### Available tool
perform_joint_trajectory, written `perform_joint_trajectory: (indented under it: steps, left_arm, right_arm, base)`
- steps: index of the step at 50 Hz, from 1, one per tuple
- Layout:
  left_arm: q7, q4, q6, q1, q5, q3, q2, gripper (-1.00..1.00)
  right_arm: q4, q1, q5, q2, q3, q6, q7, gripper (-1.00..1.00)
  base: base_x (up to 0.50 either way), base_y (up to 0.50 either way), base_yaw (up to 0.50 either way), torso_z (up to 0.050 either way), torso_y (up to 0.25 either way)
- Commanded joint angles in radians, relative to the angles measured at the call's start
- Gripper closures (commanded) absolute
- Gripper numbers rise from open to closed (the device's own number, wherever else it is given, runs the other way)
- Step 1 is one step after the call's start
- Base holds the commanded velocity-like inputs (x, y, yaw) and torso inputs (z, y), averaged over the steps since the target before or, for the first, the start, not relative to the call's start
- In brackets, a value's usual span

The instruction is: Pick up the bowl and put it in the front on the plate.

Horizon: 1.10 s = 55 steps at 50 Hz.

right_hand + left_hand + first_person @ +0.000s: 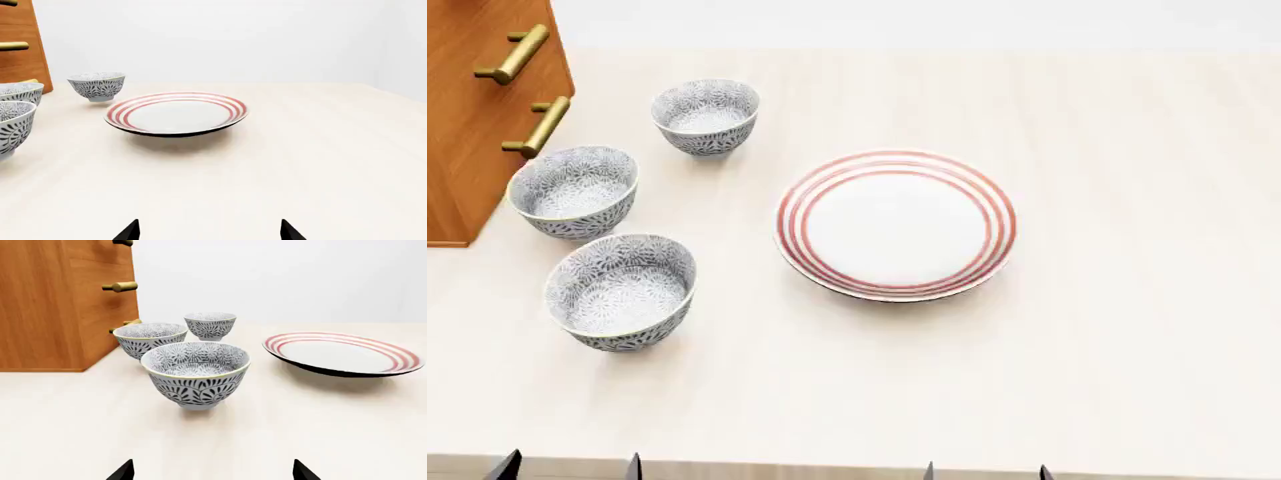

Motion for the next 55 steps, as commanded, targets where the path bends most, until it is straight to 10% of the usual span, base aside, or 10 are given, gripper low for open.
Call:
perform_joint_trajectory:
  steps: [1, 24, 33, 55]
  left_arm:
    - [-0.019, 0.013, -0.032, -0.001, -0.005, 0.027, -0.016, -1.0]
    - [-0.09, 0.001, -0.023, -0.006, -0.045, 0.071, -0.059, -1.0]
    - [-0.302, 0.135, 0.415, 0.071, 0.128, 0.035, -0.069, -1.0]
    - [-0.343, 0.137, 0.422, 0.073, 0.154, 0.074, -0.101, -1.0]
  right_arm:
    - [0.001, 0.001, 0.022, 0.014, -0.017, 0.0, 0.02, -1.0]
    - [0.005, 0.004, 0.066, 0.061, -0.072, -0.005, 0.074, -1.0]
    - [-0.107, -0.079, 0.032, 0.063, -0.059, -0.56, 0.112, -1.0]
    - [-0.107, -0.082, 0.096, 0.102, -0.107, -0.538, 0.122, -1.0]
  base:
    - [0.0, 0.0, 0.0, 0.0, 0.0]
    - [0.0, 0.0, 0.0, 0.0, 0.0]
    - [0.0, 0.0, 0.0, 0.0, 0.0]
    - [0.26, 0.0, 0.0, 0.0, 0.0]
